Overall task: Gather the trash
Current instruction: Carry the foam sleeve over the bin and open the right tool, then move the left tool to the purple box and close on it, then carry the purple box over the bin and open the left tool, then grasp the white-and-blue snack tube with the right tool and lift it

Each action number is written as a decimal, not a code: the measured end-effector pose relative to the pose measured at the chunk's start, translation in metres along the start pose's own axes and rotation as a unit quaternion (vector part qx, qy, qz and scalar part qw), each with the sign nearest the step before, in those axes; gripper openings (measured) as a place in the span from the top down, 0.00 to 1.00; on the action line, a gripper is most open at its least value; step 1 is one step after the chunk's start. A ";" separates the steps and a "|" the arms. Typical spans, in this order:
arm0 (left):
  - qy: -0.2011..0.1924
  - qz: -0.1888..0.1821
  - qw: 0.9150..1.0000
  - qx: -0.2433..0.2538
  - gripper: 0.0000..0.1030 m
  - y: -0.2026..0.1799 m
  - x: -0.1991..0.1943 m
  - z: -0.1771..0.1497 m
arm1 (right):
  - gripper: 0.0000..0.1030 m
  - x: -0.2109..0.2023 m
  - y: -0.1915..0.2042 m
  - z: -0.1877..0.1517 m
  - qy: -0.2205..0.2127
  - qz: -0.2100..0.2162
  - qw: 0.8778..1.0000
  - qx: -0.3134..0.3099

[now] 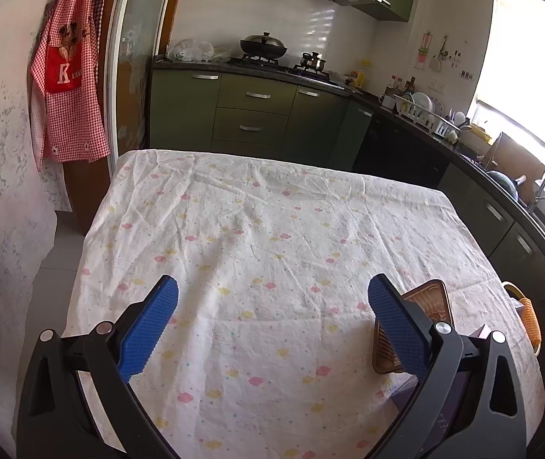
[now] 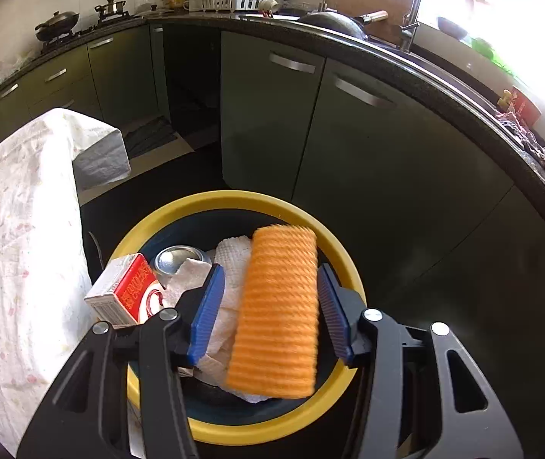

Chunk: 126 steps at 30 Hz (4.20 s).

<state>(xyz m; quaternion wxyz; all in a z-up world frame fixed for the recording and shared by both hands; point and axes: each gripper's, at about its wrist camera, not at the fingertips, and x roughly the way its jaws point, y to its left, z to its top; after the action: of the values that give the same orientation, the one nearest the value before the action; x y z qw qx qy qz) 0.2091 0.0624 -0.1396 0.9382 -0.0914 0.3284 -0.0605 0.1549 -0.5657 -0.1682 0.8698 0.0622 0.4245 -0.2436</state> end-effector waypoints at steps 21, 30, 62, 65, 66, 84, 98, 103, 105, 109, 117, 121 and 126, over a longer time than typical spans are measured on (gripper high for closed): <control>-0.015 0.032 0.999 -0.001 0.05 -0.050 -0.059 0.005 | 0.45 -0.091 0.057 -0.056 -0.064 0.124 0.989 -0.051; -0.011 0.069 0.998 -0.007 0.05 -0.145 -0.094 -0.033 | 0.45 -0.094 0.051 -0.064 -0.083 0.184 0.979 -0.032; 0.056 0.139 0.988 -0.027 0.48 -0.172 -0.055 -0.089 | 0.42 -0.088 0.032 -0.080 -0.089 0.278 0.956 -0.020; 0.046 0.138 0.989 -0.017 0.48 -0.168 -0.067 -0.085 | 0.42 -0.089 0.032 -0.080 -0.090 0.276 0.957 -0.020; 0.042 0.136 0.990 -0.014 0.48 -0.168 -0.072 -0.084 | 0.42 -0.090 0.032 -0.080 -0.091 0.275 0.957 -0.020; 0.044 -0.074 0.990 0.108 0.48 -0.299 -0.072 -0.035 | 0.42 -0.092 -0.043 -0.094 -0.092 0.154 0.983 0.028; 0.119 -0.231 0.930 0.260 0.48 -0.533 0.011 -0.053 | 0.42 -0.079 -0.089 -0.108 -0.073 0.111 0.989 0.070; 0.139 -0.238 0.921 0.275 0.47 -0.576 0.052 -0.066 | 0.42 -0.079 -0.091 -0.110 -0.065 0.103 0.990 0.073; 0.137 -0.227 0.923 0.278 0.45 -0.586 0.070 -0.070 | 0.41 -0.081 -0.091 -0.110 -0.064 0.102 0.990 0.073; 0.153 -0.212 0.926 0.274 0.23 -0.589 0.098 -0.075 | 0.38 -0.084 -0.089 -0.109 -0.066 0.101 0.990 0.072; 0.093 -0.256 0.926 0.260 0.17 -0.538 0.031 -0.035 | 0.38 -0.086 -0.078 -0.107 -0.064 0.109 0.990 0.060; 0.057 -0.261 0.932 0.244 0.12 -0.482 -0.017 -0.011 | 0.38 -0.088 -0.067 -0.106 -0.062 0.114 0.990 0.047; 0.016 -0.235 0.950 0.206 0.05 -0.396 -0.063 0.017 | 0.38 -0.093 -0.049 -0.105 -0.058 0.121 0.991 0.026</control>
<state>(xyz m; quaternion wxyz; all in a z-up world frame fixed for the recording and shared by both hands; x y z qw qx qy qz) 0.1500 -0.3105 -0.0050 0.8905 0.0303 0.2927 -0.3470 0.0084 -0.5409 -0.1584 0.9143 0.1210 0.3562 -0.1503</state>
